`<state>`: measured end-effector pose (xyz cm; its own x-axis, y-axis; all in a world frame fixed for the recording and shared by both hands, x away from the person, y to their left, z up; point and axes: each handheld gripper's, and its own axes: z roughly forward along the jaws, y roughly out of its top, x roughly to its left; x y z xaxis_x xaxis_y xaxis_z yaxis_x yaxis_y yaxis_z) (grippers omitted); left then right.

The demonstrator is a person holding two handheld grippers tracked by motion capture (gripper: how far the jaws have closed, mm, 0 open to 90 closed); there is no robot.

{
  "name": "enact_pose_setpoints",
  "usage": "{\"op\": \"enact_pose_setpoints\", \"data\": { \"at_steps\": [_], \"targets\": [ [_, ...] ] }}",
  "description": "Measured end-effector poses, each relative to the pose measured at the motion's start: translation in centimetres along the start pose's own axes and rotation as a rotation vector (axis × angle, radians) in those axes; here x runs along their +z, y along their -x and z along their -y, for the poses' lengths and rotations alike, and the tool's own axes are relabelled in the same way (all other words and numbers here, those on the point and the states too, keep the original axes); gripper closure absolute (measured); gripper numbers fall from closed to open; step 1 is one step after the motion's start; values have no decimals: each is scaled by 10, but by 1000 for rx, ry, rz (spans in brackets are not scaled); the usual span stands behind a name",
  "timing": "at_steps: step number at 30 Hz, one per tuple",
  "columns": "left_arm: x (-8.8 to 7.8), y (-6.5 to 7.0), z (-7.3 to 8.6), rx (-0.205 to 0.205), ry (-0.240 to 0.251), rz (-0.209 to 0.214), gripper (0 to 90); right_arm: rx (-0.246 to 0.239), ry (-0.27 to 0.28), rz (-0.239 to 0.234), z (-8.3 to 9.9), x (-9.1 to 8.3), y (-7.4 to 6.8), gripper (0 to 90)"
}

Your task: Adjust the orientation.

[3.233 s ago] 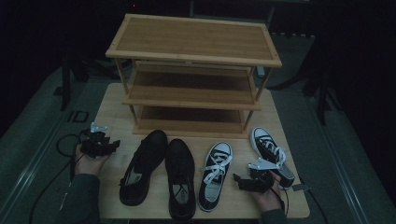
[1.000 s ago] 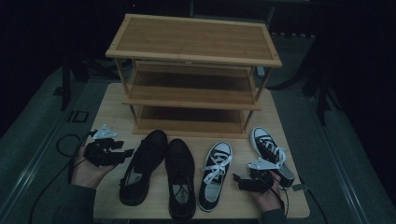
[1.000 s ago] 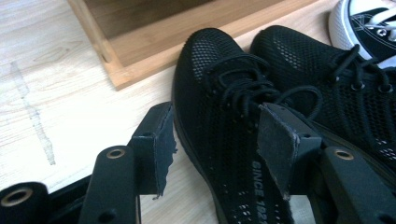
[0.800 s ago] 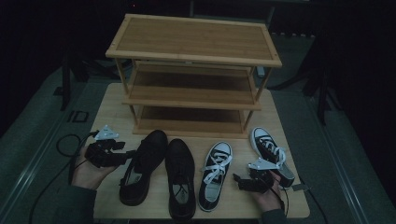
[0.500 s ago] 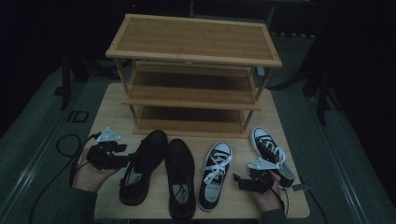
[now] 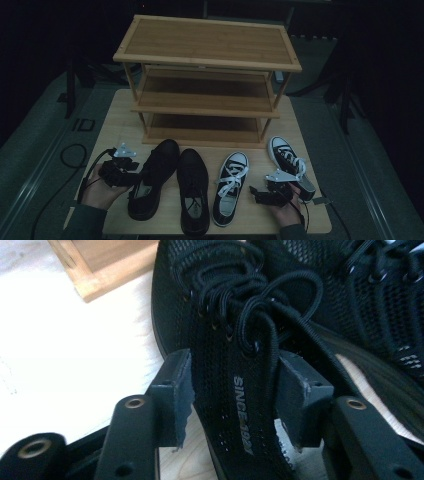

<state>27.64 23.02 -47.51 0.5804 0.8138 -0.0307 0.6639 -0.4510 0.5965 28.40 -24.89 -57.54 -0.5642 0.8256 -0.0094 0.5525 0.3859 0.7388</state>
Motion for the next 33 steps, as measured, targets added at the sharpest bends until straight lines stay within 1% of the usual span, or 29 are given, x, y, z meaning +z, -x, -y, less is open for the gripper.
{"op": "enact_pose_setpoints", "data": {
  "at_steps": [2,5,6,9,12,14,15,17,19,23,26,27,29,31,33],
  "targets": [
    [4,0,-1,5,-23,-13,544,0,0,0,0,0,0,194],
    [7,1,-4,2,-34,-10,560,0,0,0,0,0,0,194],
    [8,1,-6,4,-45,-11,566,0,0,0,0,0,0,193],
    [10,4,-9,21,-72,-19,590,-1,0,-1,0,0,0,193],
    [14,7,-12,43,-111,-44,626,-1,0,-1,0,0,0,192],
    [18,8,-13,49,-133,-53,661,-2,0,-1,0,0,0,192],
    [19,8,-14,49,-137,-53,702,-1,0,-1,0,0,0,191],
    [20,7,-15,46,-126,-51,787,-1,0,-1,0,0,0,191],
    [18,6,-15,40,-120,-44,817,-1,0,-1,0,0,0,191],
    [15,2,-15,24,-108,-44,845,-2,0,-1,0,0,0,190],
    [15,-1,-15,30,-100,-58,854,-2,0,-2,0,0,0,190],
    [15,-3,-15,26,-99,-60,856,-2,0,-2,0,0,0,189],
    [14,-8,-16,18,-87,-54,858,-2,0,-2,0,0,0,189],
    [13,-11,-18,28,-78,-60,859,-2,0,-2,0,0,0,189],
    [13,-14,-21,47,-70,-63,860,-2,0,-2,0,0,0,189]
  ]
}}
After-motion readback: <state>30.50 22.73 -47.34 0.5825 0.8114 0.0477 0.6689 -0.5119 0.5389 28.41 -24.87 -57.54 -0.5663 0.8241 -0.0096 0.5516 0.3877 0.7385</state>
